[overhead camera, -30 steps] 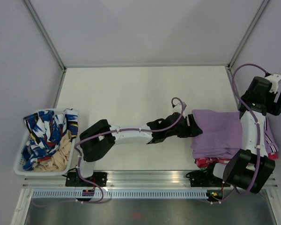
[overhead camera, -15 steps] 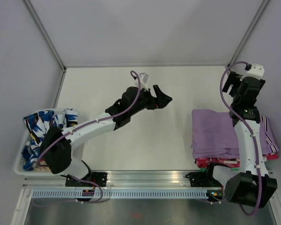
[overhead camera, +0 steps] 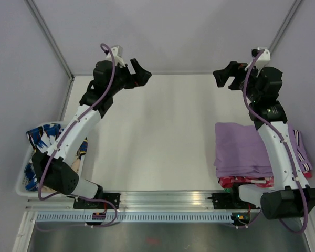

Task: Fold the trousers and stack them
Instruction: Neatly place the folded trousers to the corner

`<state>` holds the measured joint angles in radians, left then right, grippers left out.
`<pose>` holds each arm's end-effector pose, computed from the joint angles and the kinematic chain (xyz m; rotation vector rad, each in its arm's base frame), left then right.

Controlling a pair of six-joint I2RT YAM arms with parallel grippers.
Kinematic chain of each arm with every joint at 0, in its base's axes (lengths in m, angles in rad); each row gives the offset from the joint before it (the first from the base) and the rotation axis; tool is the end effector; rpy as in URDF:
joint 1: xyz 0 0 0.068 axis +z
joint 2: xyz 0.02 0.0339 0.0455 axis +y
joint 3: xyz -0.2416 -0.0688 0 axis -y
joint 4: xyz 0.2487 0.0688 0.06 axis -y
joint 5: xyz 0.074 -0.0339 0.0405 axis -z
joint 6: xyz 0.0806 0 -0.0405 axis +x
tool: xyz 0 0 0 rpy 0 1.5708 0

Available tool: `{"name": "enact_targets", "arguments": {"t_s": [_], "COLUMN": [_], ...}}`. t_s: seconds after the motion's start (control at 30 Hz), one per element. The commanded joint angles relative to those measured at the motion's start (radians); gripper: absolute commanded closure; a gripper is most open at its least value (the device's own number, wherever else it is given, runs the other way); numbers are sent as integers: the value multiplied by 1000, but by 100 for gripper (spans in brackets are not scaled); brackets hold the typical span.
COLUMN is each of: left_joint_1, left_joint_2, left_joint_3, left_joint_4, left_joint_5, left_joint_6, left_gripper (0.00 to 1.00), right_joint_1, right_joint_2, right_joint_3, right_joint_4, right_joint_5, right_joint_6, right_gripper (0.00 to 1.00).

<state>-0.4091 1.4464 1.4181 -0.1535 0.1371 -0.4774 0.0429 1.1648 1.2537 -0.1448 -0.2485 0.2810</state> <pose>0.3549 -0.1659 0.3784 0.0417 1.8138 -0.7594 0.3177 0.0335 0.4088 0.0025 1.6439 0.4501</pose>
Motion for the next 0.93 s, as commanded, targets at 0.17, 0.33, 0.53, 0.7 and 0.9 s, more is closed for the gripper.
{"name": "enact_targets", "arguments": {"t_s": [0.17,0.33,0.53,0.7,0.9], "left_joint_1": [194,204,202,202,204], "left_joint_2": [-62,-199,-440,-544,-570], "left_joint_3": [84,-1,-206,-315,-326], "left_joint_4": [-159,-202,-179,-161,-175], "left_joint_5": [65,-5,-111,-191,-215], "left_joint_6": [60,158,194,213,253], "left_gripper": [0,0,0,0,0], "right_joint_1": [0,5,8,8,8], "right_joint_2": [21,-69,-236,-275,-267], "right_joint_3": [122,40,-171,-224,-231], "right_joint_4": [-96,-81,-6,10,28], "right_joint_5": [-14,61,75,98,68], "right_joint_6": [14,32,11,4,38], "right_gripper": [2,2,2,2,2]}}
